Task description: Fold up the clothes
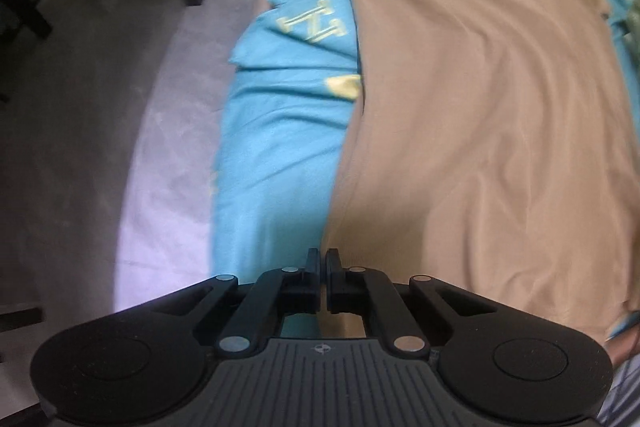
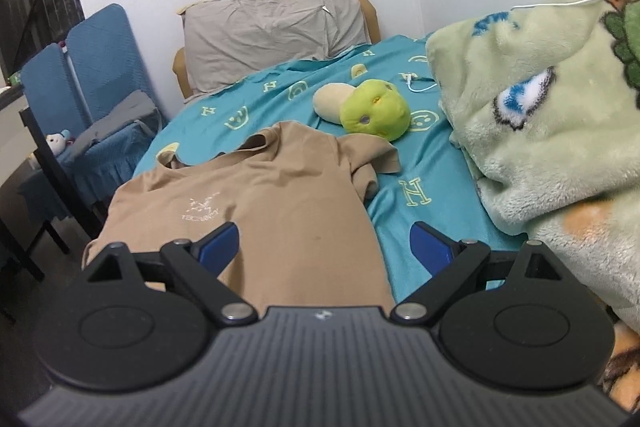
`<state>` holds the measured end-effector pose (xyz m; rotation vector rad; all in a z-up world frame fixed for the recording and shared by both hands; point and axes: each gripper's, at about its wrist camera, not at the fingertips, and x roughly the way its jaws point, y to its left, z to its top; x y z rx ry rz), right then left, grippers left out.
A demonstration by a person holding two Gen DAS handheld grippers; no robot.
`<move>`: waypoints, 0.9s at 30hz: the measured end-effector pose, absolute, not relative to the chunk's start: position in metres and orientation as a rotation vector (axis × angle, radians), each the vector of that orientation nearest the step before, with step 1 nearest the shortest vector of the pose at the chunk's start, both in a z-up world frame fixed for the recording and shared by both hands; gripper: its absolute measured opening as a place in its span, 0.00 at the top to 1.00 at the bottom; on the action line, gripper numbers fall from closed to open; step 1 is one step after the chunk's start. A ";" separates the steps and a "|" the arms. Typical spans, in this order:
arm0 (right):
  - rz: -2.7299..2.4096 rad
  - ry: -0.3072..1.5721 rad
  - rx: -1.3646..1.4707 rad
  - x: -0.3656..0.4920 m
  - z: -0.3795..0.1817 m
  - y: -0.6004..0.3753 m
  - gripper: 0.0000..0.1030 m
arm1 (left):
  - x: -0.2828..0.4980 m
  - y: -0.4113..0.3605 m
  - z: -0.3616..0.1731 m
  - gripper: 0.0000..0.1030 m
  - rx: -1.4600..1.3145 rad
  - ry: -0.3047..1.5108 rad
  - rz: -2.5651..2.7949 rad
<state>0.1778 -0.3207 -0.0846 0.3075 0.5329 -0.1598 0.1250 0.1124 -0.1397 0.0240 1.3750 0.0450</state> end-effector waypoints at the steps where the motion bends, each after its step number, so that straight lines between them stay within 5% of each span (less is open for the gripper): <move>1: -0.156 0.531 0.310 0.178 -0.084 -0.320 0.09 | 0.124 0.110 -0.138 0.98 0.050 1.377 0.047; 7: -0.132 0.531 0.331 0.180 -0.084 -0.320 0.09 | 0.118 0.098 -0.117 0.96 0.152 1.311 0.059; 16: -0.109 0.520 0.370 0.178 -0.079 -0.322 0.09 | 0.113 0.066 -0.054 0.40 0.181 1.008 0.063; 27: -0.092 0.518 0.383 0.165 -0.074 -0.322 0.09 | 0.118 -0.044 0.033 0.19 0.147 0.571 -0.105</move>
